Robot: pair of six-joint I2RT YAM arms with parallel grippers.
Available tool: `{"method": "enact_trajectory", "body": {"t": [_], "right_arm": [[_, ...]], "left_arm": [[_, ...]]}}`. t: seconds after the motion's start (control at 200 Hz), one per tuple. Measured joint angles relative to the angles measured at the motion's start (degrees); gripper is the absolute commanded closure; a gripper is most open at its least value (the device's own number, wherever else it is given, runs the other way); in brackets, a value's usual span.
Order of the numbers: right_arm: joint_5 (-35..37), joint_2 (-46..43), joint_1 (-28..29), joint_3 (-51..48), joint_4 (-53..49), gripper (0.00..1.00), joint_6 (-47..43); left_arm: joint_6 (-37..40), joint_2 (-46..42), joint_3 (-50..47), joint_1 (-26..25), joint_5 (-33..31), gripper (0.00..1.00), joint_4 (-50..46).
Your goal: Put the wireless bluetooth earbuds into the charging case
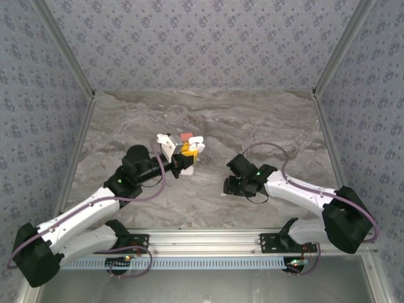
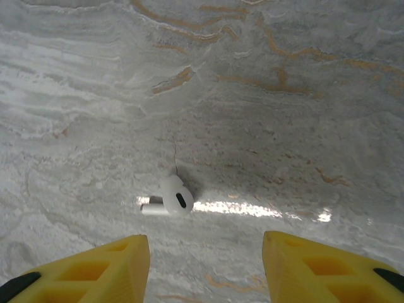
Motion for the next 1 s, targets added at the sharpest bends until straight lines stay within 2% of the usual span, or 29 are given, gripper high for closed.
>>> {"method": "enact_trajectory", "body": {"t": [0.185, 0.44, 0.999], "right_arm": [[0.37, 3.56, 0.72, -0.55, 3.98, 0.50, 5.05], [0.15, 7.45, 1.73, -0.55, 7.04, 0.52, 7.23], [0.66, 11.30, 2.05, 1.92, 5.03, 0.67, 7.17]], "left_arm": [[0.02, -1.11, -0.57, 0.00, 0.00, 1.00, -0.04], [0.00, -1.18, -0.59, 0.00, 0.00, 1.00, -0.04], [0.00, -1.49, -0.68, 0.00, 0.00, 1.00, -0.02]]}}
